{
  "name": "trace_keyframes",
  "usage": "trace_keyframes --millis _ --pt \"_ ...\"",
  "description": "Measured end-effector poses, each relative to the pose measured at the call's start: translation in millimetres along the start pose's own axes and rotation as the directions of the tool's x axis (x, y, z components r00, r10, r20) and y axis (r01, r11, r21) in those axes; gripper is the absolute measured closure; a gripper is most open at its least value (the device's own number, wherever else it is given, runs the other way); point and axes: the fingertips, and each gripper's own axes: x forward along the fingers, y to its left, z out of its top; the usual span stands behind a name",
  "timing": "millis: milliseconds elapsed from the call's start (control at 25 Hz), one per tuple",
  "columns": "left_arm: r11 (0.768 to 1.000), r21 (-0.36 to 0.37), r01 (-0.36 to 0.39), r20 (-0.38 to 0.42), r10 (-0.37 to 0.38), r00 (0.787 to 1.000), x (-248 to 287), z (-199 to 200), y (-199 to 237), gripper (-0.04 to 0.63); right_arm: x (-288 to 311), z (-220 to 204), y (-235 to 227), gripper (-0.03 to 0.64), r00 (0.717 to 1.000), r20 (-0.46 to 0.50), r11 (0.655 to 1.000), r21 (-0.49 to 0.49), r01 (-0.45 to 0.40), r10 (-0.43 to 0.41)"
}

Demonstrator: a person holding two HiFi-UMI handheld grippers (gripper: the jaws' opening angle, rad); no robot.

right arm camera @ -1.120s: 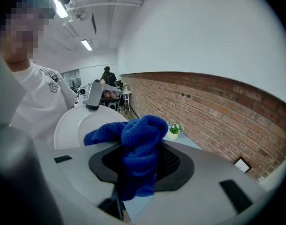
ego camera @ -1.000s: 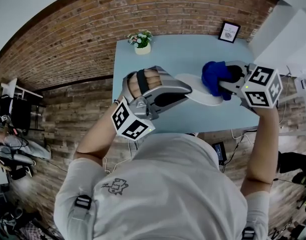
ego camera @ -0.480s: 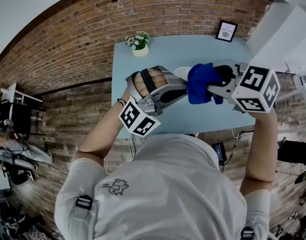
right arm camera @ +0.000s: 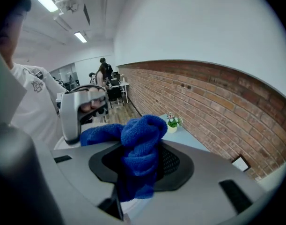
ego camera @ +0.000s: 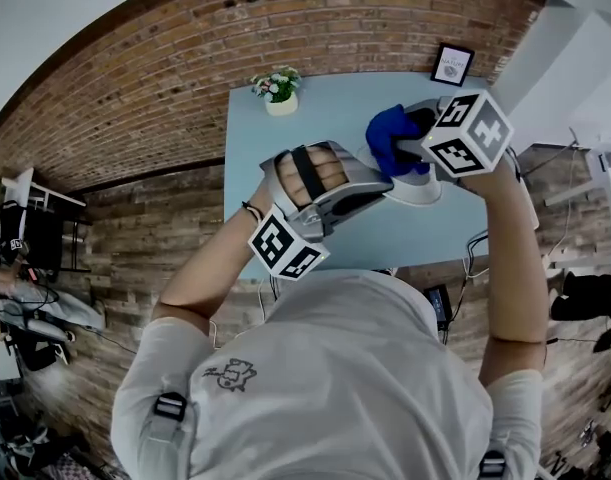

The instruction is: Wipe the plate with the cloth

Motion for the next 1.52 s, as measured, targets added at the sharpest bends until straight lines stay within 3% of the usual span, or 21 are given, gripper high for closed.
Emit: trace_keyframes --millis 280,520,760,960,1280,1520 --pt "0.998 -0.053 -0.029 -0.085 0.024 0.996 -12.4 -30.3 5.3 0.575 -19.5 -50.3 -22.9 0.480 0.997 -0.039 0.994 0.093 0.063 -0.060" --pt "0.997 -0.072 -0.013 -0.123 0.004 0.992 -8.5 -52.2 -1.3 0.575 -41.9 -31.5 21.2 0.480 0.999 0.026 0.999 0.039 -0.023 0.022" --pt "0.999 -0.036 -0.008 -0.037 0.007 0.999 0.1 -21.0 -0.5 0.577 -39.7 5.8 43.5 0.480 0.981 0.134 0.989 0.013 -0.147 0.144" --pt "1.000 0.019 0.000 0.028 -0.001 1.000 4.0 11.4 -2.2 0.575 -16.5 9.5 32.4 0.480 0.980 0.101 0.984 0.033 -0.175 0.171" --pt "1.000 0.002 -0.016 -0.021 0.016 1.000 -2.6 -4.5 0.9 0.575 -11.3 -21.3 -8.8 0.480 0.998 0.022 0.992 0.111 -0.058 0.056" --pt "0.999 -0.024 -0.037 -0.096 0.034 0.995 -9.2 -34.2 3.8 0.575 -38.5 -47.7 -11.3 0.480 0.999 0.039 0.986 0.167 -0.018 0.012"
